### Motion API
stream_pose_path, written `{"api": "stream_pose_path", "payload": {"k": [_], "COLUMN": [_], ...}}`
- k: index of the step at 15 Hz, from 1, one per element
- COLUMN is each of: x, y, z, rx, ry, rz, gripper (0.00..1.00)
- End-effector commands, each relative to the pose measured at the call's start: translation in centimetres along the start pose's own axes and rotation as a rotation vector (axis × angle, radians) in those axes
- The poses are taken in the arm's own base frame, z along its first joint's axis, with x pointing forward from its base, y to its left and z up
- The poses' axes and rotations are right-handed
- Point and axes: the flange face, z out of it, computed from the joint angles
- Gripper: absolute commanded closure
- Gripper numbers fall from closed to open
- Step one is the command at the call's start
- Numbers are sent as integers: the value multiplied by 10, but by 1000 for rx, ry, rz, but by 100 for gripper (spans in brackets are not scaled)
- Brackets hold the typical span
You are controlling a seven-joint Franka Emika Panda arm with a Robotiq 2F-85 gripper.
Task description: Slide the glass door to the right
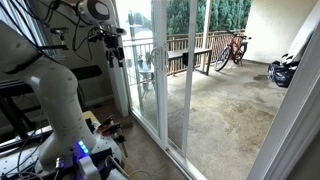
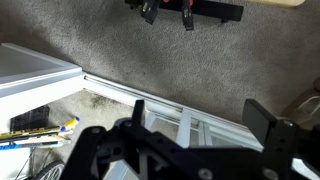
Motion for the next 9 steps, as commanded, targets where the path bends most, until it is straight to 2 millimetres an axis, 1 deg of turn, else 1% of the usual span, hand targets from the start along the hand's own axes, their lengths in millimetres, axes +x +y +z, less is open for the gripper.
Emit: {"api": "stream_pose_path", "payload": {"k": [1,5,9], "x": [30,55,74], "y": [-25,-43,-49], "z": [0,8,18], "rx": [-6,18,57], "ry": [56,90,80], "rz": [70,137,168], "gripper": [0,0,0]}}
